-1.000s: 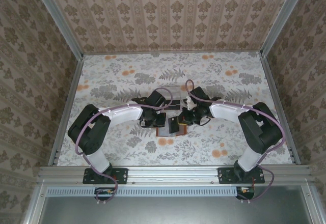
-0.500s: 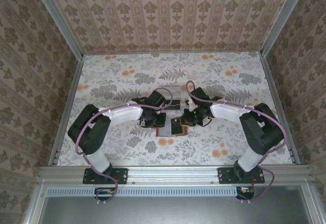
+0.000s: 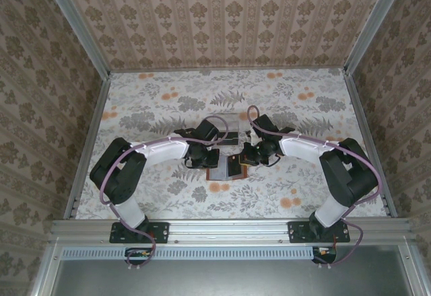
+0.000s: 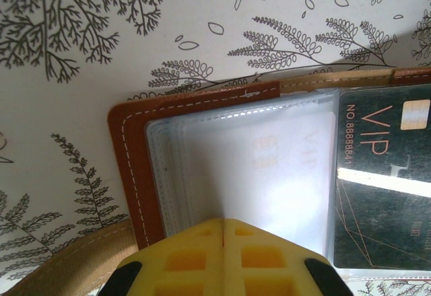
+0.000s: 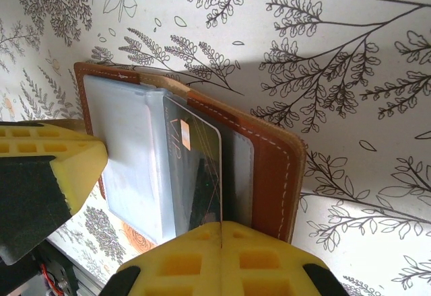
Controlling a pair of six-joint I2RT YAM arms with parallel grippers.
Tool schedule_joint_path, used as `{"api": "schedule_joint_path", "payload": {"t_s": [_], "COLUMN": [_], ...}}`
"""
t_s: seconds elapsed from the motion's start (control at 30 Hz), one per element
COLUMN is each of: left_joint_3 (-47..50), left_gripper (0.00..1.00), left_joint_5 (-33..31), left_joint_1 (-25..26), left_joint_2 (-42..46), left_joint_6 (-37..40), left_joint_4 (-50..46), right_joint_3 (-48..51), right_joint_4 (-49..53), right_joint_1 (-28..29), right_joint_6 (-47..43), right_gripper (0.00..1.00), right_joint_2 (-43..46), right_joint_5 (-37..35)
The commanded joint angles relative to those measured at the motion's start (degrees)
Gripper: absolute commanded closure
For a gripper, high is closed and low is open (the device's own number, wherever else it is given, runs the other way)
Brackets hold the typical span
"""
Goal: Take the credit cards out of the card holder
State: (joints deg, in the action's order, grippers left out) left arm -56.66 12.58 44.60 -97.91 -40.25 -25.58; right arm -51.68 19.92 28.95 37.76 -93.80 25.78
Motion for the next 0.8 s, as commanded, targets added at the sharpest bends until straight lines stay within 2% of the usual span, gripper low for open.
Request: {"api": "schedule_joint_path", "payload": {"t_s": [0.0,0.07,0.2,0.3,0.77], "left_joint_3": [-0.67,-0.72,-0.82,-0.73,-0.84], "left_gripper": [0.99,0.99,0.99,0.99,0.99], "left_joint_5": [-0.98,-0.98,-0.98,-0.98,-1.22], "left_joint_1": [0.26,0.28,0.30,0.28,0.27], "left_joint_2": [-1.43,-1.50,-1.41,-1.43,-0.15], "left_joint_6": [1.17,1.17,1.23,1.25,1.32], "left_joint_4": [-2.42,-2.37,-2.54,-2.54,-3.15], "right_joint_3": [-0.42,-0.73,-0.99,-1.17,-3.05], "right_joint_4": [-0.10,-0.79,-2.51,-3.41,0.93], "right_joint_1": [0.64,0.97,1.96,2.75,3.75], "right_joint_6": [1.50,1.92,3.21,4.05,2.38], "right_gripper": [1.00,1.00,0.90,0.87,0.94], "right_joint_2": [1.54,0.97,0.22,-0.36,0.59], "right_joint_5": [-0.04,1.39,3.56,4.37,0.20]}}
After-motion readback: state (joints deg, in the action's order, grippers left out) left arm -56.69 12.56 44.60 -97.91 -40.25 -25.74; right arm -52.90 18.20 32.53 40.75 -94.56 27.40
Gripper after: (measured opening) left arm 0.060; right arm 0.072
